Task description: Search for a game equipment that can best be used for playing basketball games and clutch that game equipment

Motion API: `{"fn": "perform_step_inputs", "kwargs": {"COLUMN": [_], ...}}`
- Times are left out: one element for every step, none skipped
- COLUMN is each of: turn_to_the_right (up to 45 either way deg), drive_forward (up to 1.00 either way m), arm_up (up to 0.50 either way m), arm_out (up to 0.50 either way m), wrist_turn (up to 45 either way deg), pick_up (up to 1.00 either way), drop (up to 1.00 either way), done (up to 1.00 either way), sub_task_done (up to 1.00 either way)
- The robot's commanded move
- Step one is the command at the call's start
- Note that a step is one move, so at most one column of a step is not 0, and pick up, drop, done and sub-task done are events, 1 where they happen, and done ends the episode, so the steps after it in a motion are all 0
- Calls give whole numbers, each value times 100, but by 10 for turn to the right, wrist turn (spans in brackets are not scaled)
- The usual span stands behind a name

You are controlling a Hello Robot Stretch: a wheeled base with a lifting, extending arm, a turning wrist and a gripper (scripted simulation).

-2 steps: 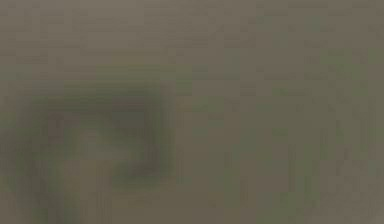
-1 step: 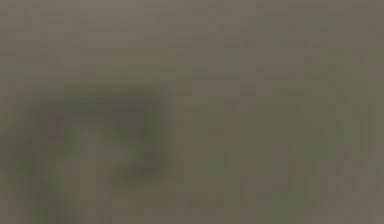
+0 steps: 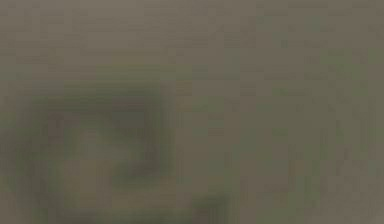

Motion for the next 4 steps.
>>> {"fn": "perform_step_inputs", "kwargs": {"turn_to_the_right": [0, 0, 0, 0], "drive_forward": [0, 0, 0, 0], "arm_up": [0, 0, 0, 0], "arm_out": [30, 0, 0, 0], "wrist_turn": [0, 450, 450, 450], "pick_up": [0, 0, 0, 0], "drop": [0, 0, 0, 0], "done": [0, 0, 0, 0], "sub_task_done": [0, 0, 0, 0]}}
